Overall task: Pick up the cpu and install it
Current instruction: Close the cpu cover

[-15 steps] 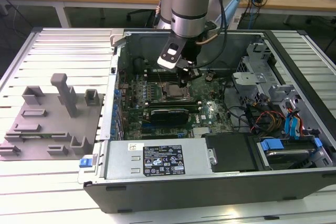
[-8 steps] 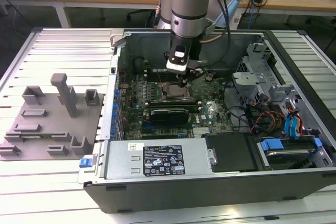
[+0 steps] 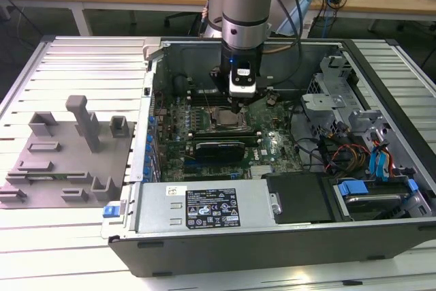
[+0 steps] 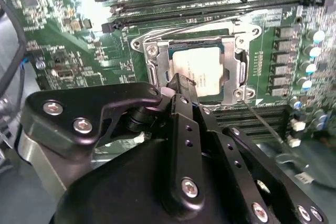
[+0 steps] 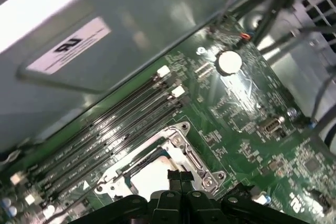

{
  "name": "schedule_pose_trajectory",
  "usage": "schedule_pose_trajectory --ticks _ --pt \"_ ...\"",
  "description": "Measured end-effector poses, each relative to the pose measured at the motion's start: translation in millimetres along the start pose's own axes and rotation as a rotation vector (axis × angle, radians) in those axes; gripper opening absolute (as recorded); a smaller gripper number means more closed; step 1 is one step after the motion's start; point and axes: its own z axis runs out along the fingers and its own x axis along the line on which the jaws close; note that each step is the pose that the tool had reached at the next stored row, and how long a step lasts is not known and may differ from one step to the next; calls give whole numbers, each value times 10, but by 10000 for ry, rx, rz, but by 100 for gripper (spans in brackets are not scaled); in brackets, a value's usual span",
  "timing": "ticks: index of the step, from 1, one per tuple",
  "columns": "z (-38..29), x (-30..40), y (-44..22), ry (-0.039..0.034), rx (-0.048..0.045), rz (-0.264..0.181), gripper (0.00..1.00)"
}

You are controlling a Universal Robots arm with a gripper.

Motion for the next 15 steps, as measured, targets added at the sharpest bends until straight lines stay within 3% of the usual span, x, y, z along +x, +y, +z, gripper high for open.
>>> schedule_pose_trajectory --ticks 15 --pt "7 0 0 67 -108 -3361 11"
